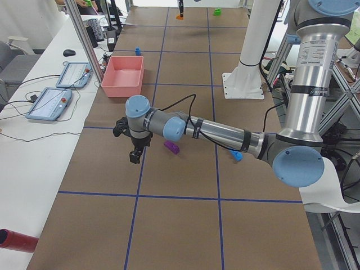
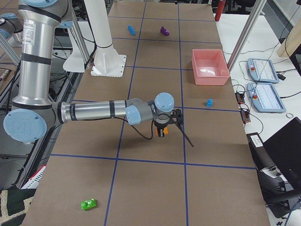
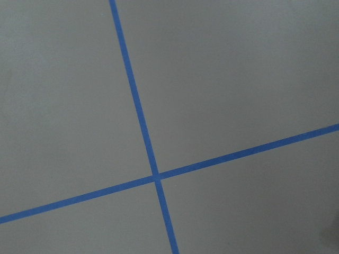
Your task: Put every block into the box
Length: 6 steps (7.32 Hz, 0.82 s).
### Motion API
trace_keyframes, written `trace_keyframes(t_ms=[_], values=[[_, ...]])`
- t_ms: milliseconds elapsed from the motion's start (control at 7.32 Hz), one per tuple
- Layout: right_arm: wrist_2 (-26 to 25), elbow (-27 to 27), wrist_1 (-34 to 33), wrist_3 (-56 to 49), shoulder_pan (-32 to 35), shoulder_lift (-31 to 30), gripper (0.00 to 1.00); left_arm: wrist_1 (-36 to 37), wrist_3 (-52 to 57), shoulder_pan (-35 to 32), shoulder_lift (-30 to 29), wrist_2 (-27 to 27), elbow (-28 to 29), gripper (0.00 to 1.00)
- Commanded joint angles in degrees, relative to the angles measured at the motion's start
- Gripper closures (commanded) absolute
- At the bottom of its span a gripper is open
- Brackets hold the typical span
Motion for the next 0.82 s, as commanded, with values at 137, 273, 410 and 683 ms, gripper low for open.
trace_keyframes(t_ms=[137, 273, 410, 683], values=[[-0.10, 2.79, -13.28, 13.59, -0.92, 17.55, 1.00, -8.35, -13.75, 11.93, 4.92, 3.27, -4.48, 0.01], [-0.71, 2.45, -13.27, 20.29, -3.90, 21.77, 1.00, -11.01, -17.99, 16.33, 4.94, 5.29, -4.13, 0.01], [-1.24, 0.96, -13.19, 24.53, -6.02, 25.29, 1.00, -11.65, -19.68, 20.37, 4.59, 6.97, -3.87, 0.01], [-2.98, -4.39, -13.10, 31.05, -9.36, 33.03, 1.00, -12.61, -19.61, 23.30, 3.36, 7.25, -0.73, 0.01]])
